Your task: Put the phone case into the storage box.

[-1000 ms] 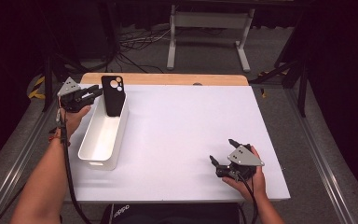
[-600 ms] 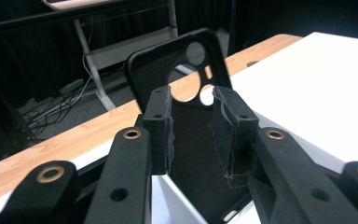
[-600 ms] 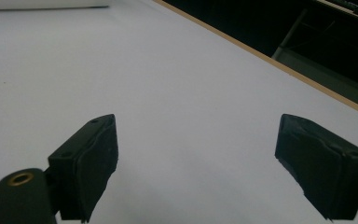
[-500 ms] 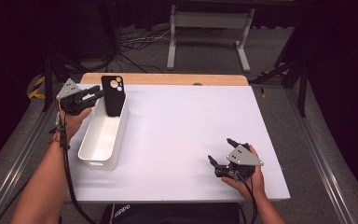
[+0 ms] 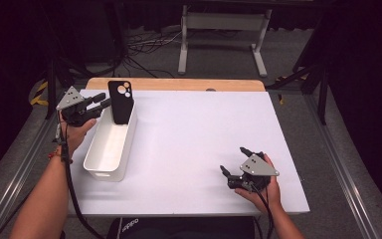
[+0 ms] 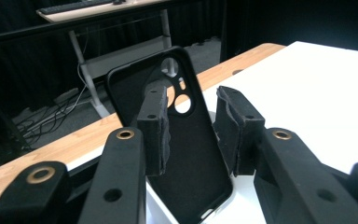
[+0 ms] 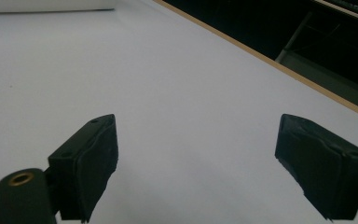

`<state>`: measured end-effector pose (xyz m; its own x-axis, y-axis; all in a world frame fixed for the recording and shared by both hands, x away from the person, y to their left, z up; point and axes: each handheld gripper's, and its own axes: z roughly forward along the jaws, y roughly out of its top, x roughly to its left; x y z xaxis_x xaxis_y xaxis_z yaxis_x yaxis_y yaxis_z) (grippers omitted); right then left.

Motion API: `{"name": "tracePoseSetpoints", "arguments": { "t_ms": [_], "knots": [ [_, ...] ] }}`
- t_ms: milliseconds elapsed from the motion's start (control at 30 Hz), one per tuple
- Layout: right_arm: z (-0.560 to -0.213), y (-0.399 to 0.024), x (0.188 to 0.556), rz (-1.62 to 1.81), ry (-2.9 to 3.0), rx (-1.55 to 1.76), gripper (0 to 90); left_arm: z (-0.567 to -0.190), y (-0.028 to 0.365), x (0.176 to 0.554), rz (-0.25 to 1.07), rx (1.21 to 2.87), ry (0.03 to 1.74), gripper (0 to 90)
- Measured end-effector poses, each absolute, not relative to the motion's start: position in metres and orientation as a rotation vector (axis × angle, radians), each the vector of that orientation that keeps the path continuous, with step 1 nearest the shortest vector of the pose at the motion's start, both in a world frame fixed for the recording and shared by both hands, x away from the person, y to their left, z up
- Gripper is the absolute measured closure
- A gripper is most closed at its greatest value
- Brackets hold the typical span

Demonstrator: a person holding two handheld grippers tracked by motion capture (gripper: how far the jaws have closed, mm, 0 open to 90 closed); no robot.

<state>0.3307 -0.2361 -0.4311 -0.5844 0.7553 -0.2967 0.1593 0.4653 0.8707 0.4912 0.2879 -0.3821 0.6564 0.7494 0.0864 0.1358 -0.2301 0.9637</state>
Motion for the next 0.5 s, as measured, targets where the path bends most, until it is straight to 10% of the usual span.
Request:
{"name": "tracePoseSetpoints", "arguments": {
  "t_ms": [500],
  "knots": [
    [-0.427,-0.236,0.333,1.139,2.021,0.752,14.1,-0.378,0.277,0.471,0.684,1.736,0.707,48.3]
  ]
}}
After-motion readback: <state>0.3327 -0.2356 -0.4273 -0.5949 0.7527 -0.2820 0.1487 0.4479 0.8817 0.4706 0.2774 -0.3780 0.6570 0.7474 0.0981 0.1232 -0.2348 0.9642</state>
